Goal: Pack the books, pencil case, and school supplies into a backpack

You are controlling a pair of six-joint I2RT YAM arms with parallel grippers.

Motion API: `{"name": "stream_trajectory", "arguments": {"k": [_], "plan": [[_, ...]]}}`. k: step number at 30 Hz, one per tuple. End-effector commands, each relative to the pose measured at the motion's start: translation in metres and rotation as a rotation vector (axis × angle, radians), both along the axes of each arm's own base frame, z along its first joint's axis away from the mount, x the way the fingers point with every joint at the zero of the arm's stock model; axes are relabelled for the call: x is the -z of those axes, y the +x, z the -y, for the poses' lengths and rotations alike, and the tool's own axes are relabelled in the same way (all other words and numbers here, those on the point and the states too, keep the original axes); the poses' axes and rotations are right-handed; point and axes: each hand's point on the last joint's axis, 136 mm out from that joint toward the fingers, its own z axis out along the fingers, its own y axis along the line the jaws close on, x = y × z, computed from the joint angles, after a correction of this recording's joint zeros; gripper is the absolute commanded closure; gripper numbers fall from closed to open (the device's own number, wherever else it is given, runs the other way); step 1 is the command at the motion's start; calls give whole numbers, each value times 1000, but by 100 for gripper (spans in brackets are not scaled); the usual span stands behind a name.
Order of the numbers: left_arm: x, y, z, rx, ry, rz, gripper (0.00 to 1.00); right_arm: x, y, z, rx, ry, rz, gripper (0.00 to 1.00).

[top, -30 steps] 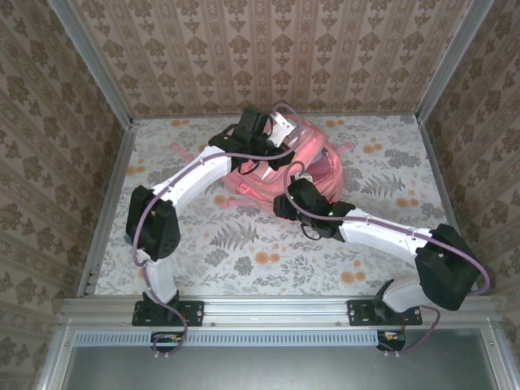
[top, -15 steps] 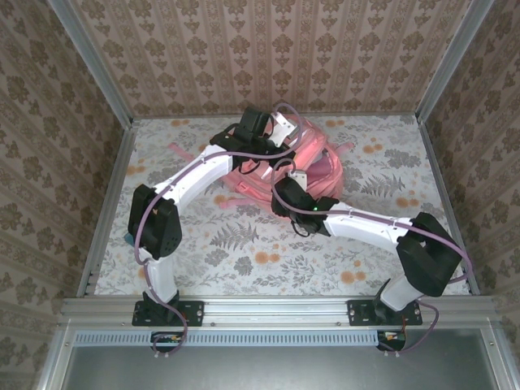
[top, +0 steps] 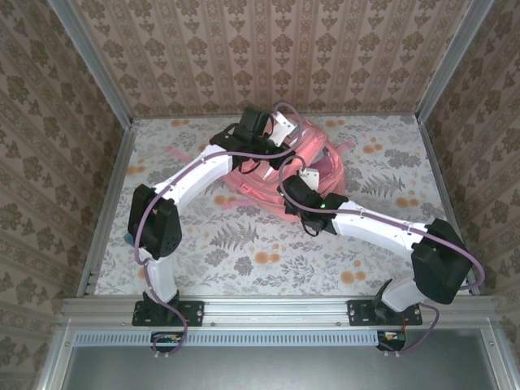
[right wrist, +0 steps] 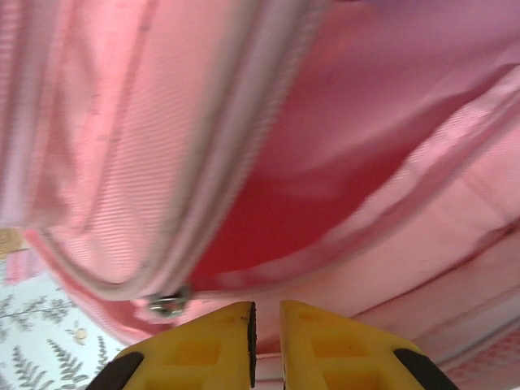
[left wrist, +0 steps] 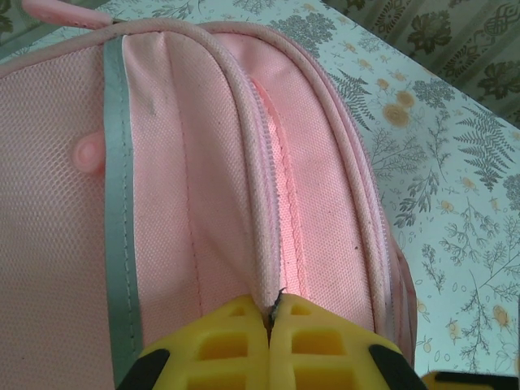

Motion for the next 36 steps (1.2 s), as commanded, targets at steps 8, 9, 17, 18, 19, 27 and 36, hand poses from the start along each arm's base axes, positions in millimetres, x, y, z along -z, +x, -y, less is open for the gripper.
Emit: {"name": "stream_trajectory", "arguments": {"k": [8,9,17,18,19,27,36], "plan": [[-55,6,11,52,-133,109,100,-12,2,-45,-183,22,23,59],[-56,5,12,56,-138,108,100,-11,3,-47,-172,9,28,59],[-59,5,14,60,-158,92,100,-1,23,-46,-64,40,89,65],[-59,5,14,61,-158,91,100,1,25,-47,-61,47,88,65],[-58,5,14,60,-158,89,100,3,27,-46,-57,48,88,66],[-55,5,12,58,-151,86,100,7,30,-29,-19,-27,75,84],[-43,10,7,42,-118,90,100,-12,18,-42,-133,220,31,97]]}}
